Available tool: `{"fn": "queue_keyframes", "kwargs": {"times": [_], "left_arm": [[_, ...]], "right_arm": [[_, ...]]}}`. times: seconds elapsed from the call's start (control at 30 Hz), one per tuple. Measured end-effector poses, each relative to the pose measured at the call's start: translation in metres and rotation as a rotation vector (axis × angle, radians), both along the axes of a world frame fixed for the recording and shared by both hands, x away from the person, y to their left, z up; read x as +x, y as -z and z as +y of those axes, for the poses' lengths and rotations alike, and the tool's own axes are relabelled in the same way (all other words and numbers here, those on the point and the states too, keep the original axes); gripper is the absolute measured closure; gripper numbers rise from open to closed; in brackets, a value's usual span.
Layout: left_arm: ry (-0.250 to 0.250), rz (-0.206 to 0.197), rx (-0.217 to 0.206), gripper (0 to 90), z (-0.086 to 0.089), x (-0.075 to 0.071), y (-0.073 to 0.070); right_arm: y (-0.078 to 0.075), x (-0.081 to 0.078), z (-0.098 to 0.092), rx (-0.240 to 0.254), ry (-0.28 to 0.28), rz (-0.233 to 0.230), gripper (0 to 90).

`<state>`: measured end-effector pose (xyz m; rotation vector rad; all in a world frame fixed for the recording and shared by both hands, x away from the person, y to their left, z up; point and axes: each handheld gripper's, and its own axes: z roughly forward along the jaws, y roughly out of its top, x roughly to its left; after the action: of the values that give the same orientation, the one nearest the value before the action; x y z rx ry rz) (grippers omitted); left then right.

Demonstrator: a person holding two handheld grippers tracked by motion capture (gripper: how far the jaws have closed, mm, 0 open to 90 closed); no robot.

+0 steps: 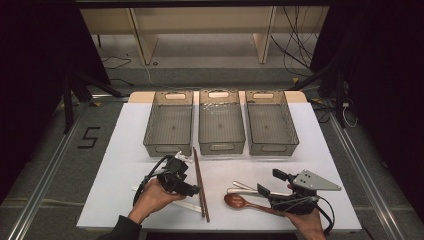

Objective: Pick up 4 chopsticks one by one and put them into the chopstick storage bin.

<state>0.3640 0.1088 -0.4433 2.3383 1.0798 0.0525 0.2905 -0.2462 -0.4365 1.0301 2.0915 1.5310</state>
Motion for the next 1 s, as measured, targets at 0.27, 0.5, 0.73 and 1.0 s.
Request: {"fn": "queue_keyframes", "kwargs": {"times": [0.27,0.5,0.73,1.0], "left_arm": [[-0.025,0.021,0.0,30.1,-0.012,0.006,0.003],[-0.026,0.054,0.02,34.2,-0.023,0.011,0.009],[-0.038,0.073,0.06,38.6,-0.028,0.012,0.016],[-0.024,0.095,0.087,44.5,-0.03,0.012,0.023]], "right_arm": [[0.0,0.0,0.0,-0.001,0.0,0.001,24.5],[0.0,0.0,0.0,0.0,0.0,0.0,24.6],[0.0,0.0,0.0,0.0,-0.001,0.0,24.7],[0.0,0.0,0.0,-0.001,-0.002,-0.001,24.8]]}}
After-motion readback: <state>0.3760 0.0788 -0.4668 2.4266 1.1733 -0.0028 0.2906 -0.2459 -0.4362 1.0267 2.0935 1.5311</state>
